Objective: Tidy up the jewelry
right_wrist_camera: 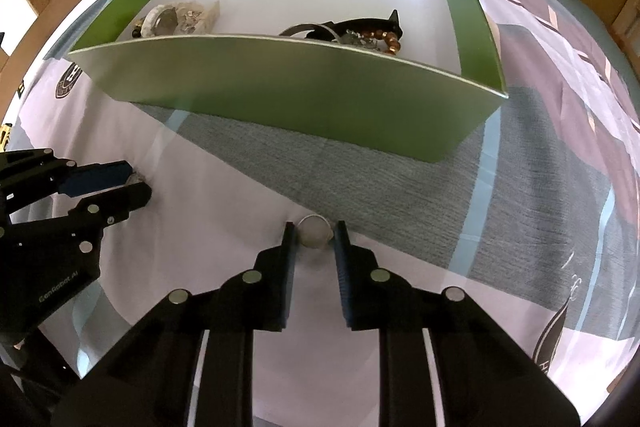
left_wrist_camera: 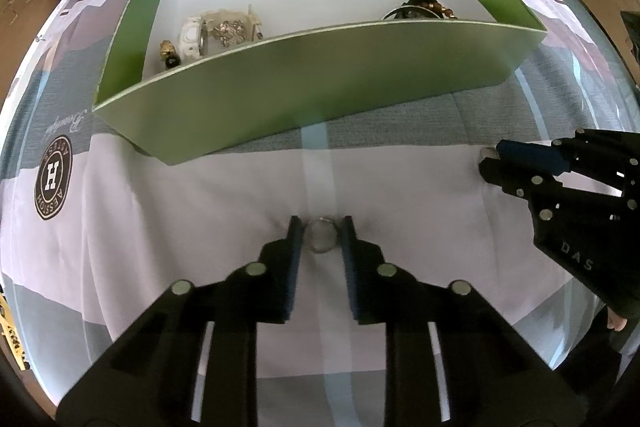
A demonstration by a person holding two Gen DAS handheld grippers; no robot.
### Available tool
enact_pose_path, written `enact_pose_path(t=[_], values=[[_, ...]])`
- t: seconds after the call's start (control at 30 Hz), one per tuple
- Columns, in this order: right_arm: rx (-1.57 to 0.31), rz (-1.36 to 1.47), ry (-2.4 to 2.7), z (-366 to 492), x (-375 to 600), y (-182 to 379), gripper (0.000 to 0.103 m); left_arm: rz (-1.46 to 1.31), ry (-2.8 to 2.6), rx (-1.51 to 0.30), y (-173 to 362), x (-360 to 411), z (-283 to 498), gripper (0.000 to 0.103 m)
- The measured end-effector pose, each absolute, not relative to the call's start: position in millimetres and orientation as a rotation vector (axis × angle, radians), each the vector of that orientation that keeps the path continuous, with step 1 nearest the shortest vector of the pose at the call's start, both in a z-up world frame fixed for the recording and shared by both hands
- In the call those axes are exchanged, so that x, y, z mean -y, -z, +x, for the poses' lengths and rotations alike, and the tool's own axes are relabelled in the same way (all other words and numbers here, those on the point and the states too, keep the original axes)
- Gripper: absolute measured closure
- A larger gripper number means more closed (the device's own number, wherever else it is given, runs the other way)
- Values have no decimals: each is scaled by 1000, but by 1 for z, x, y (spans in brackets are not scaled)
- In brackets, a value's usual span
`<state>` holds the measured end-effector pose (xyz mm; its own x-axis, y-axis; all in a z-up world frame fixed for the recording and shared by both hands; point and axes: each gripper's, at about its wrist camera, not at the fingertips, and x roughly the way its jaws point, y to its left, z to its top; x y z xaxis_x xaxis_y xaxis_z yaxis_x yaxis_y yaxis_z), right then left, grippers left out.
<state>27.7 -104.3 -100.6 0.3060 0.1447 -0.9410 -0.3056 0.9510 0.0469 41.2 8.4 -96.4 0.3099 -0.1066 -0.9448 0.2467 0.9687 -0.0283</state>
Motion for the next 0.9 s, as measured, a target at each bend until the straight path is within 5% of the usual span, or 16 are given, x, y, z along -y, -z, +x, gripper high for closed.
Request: enact_pose_path(t=[0.17,0.33,0.47,0.9], values=[[-1227,-148,-307,32,108,102,84,105,238,-1234,93,-14,44,84],[-1241,-120,-311,36,114,102,83,22,223,-1256,92,-29,50,71],[-1247,-70,-298,40,123,97,64,-7,213,-1255,91,-35,51,71],[-1247,-127,-254,46,129,99,64,47,152,-1226,91,-35,53,66]])
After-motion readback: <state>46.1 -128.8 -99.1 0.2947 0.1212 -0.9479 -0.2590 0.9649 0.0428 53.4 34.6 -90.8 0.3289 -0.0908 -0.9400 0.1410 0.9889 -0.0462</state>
